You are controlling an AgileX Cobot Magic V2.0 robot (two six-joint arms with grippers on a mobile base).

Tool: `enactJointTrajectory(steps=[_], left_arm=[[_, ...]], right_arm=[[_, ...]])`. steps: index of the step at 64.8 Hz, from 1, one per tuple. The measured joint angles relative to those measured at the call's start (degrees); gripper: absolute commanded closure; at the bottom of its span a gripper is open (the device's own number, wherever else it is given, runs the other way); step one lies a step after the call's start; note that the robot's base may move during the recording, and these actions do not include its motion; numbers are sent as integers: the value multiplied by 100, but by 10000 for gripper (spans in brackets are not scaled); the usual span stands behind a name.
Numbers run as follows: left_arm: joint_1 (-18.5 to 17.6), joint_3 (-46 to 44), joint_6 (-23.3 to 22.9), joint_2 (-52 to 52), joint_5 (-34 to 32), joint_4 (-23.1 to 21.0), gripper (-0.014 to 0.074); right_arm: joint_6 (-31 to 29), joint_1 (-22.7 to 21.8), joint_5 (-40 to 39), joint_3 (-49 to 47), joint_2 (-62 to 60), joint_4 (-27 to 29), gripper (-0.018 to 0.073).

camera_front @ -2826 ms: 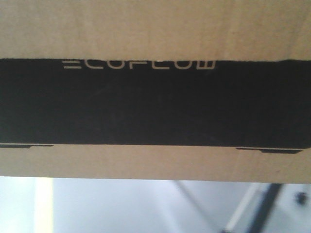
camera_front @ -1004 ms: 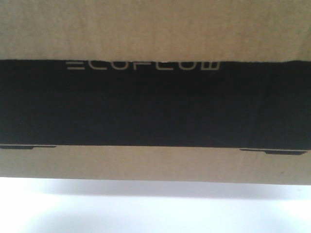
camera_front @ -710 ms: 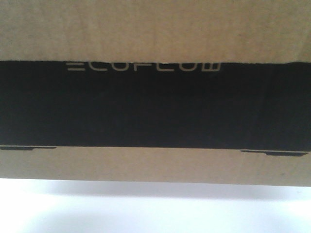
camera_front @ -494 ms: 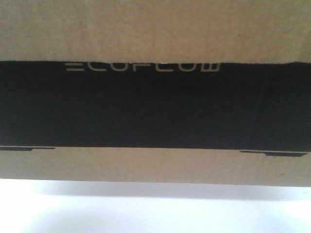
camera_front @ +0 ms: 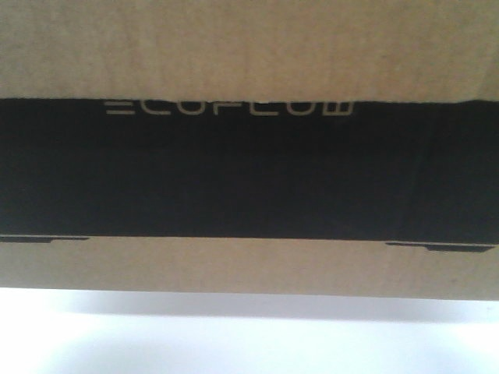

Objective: Grab box from left shelf to table start
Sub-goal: 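Hold the box with both grippers as the base approaches the white table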

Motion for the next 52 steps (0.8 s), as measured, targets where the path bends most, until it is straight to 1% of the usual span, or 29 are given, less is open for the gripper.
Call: enactJointTrajectory(steps=[45,52], left_arm=[[0,0,4,0,0,-41,699],[0,0,4,0,10,-41,699]], right_arm=[[0,0,0,0,0,0,503],[123,0,13,-36,108,0,503]])
